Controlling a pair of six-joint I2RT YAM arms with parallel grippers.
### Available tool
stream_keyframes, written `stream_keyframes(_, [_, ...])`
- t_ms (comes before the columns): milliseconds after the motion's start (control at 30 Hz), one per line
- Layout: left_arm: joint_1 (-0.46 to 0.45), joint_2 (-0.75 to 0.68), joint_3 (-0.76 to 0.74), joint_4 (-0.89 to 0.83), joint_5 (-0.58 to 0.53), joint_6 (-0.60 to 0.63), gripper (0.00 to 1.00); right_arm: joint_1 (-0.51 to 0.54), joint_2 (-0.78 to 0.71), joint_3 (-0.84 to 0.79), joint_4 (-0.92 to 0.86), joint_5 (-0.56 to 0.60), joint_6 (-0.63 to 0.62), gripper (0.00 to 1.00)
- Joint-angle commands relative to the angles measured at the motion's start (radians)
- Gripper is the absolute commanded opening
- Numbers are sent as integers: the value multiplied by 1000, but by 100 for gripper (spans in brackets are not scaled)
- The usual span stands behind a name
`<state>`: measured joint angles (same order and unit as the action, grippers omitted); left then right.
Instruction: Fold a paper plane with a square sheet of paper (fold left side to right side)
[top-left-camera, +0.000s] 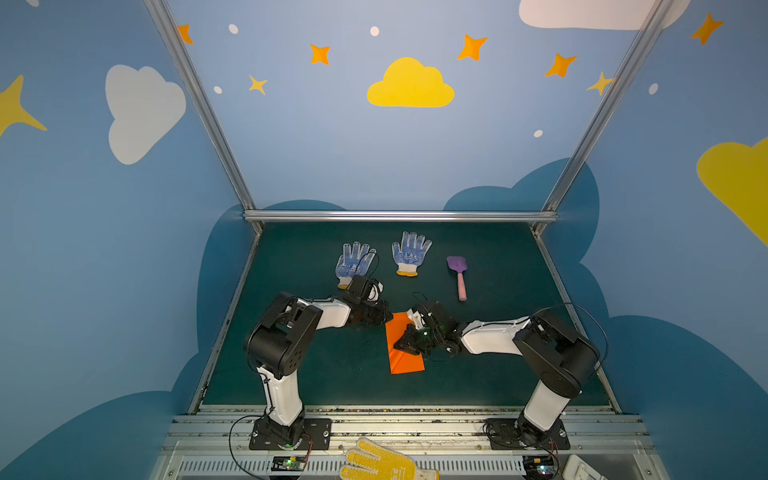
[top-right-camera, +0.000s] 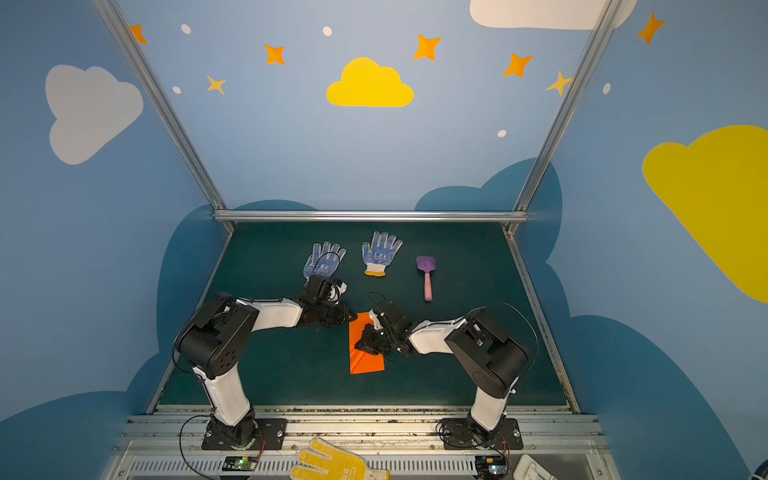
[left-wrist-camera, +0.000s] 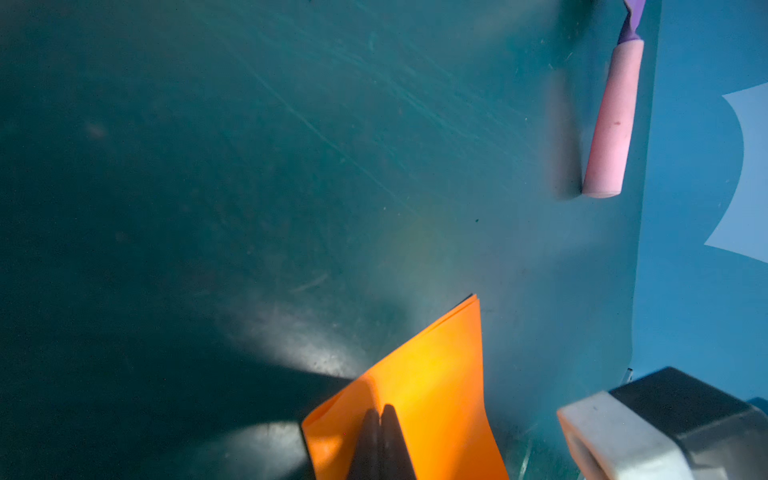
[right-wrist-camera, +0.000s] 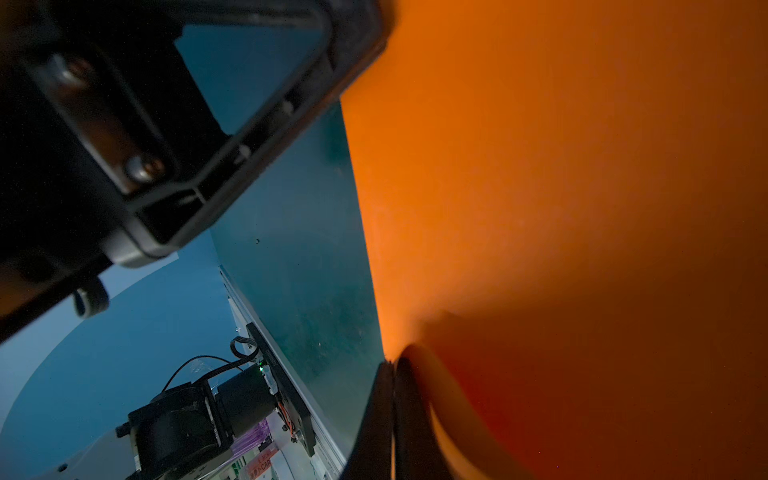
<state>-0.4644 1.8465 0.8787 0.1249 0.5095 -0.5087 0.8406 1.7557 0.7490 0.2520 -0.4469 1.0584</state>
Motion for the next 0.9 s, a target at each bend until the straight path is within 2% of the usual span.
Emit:
stream_keyframes(0, [4,39,-21,-48,-36,15,4,-7,25,17,16,1,4,0])
stream_keyframes(433, [5,41,-21,-48,-34,15,4,-8,42,5,26,0,11,0])
stream_keyframes(600, [4,35,-16,-48,-30,7,4,-7,39,-11,23,11,18,17])
stream_keyframes(733, [11,9,17,-74,-14,-5,4,-8,36,-24,24,19,26,24])
stream_keyframes(867, [44,-60,38,-96,9,-26,4,-6,34,-35,21,26,35,27])
